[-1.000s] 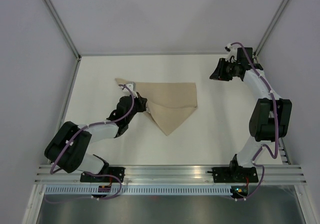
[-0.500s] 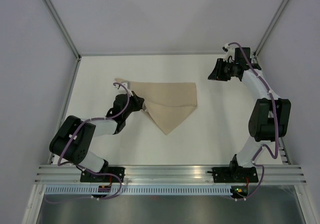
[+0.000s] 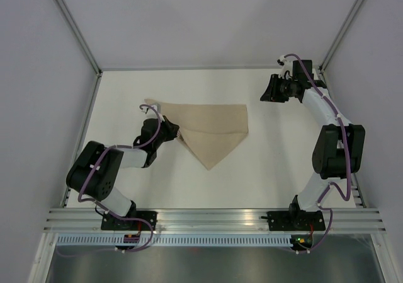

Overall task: Fold the napkin, place the utensils inside, and roll it up
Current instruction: Fold the napkin at the center of the board.

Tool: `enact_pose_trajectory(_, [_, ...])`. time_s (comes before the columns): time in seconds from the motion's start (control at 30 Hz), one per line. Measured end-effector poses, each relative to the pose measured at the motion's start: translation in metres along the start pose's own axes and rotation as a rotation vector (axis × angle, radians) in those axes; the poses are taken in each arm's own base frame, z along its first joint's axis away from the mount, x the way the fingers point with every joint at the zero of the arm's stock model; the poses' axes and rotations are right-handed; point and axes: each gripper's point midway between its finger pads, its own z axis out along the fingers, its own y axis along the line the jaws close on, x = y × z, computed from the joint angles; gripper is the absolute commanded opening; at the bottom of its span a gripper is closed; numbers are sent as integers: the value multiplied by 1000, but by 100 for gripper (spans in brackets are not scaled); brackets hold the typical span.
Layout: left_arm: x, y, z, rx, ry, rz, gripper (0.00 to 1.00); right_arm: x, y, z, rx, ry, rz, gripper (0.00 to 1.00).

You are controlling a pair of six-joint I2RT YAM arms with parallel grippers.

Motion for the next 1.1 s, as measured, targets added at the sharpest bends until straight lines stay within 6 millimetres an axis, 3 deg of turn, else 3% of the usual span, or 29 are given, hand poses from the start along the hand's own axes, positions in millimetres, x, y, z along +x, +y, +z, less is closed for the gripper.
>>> enact_pose_trajectory(0.27, [-5,7,0,-4,-1,-28,39,0,0,0,1,0,-4,34])
enact_pose_trajectory(0.5, [-31,24,-4,-29,-51,-59,46,0,0,0,1,0,-4,34])
enact_pose_trajectory(0.63, [-70,35,-6,-66,-123,-78,50,0,0,0,1,0,-4,34])
enact_pose_trajectory(0.8, [-129,64,2,-153,-200,-114,55,0,0,0,0,1,-4,34])
enact_pose_trajectory(0.87, [-143,77,10,-188,-206,-127,55,0,0,0,0,1,-4,34])
enact_pose_trajectory(0.97, [-147,97,24,-237,-177,-146,56,0,0,0,-1,1,-4,34])
enact_pose_trajectory(1.1, [-131,113,44,-281,-96,-164,55,0,1,0,-4,2,-4,34])
